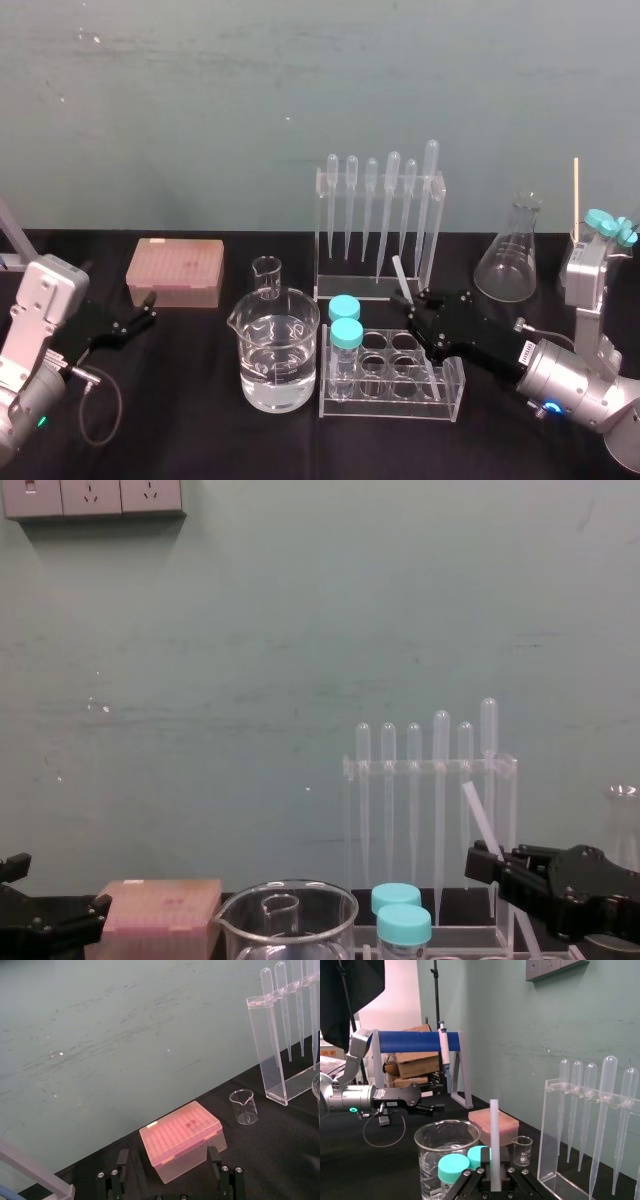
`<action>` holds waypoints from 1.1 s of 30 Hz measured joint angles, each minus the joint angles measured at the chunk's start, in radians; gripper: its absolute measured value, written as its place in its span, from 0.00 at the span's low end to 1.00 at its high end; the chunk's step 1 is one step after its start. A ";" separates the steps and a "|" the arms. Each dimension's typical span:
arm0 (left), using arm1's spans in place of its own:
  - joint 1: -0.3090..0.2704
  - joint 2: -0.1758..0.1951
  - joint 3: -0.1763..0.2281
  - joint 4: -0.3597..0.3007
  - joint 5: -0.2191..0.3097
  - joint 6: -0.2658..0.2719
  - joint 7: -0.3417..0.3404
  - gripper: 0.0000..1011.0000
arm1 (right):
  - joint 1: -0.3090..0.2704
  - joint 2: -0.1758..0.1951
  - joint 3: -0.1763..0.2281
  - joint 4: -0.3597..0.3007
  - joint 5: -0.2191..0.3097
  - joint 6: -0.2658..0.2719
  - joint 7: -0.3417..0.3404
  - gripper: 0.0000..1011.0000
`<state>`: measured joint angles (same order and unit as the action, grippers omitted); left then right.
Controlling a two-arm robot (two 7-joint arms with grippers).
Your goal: Pick up the stirring rod with one hand, then place it down.
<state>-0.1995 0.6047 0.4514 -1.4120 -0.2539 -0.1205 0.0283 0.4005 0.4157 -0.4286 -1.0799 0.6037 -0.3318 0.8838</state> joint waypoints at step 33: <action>0.000 0.000 0.000 0.000 0.000 0.000 0.000 0.99 | 0.014 -0.008 0.030 -0.020 0.016 -0.053 -0.003 0.99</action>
<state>-0.1995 0.6047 0.4514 -1.4120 -0.2539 -0.1205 0.0283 0.4146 0.4075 -0.3984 -1.1002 0.6195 -0.3844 0.8804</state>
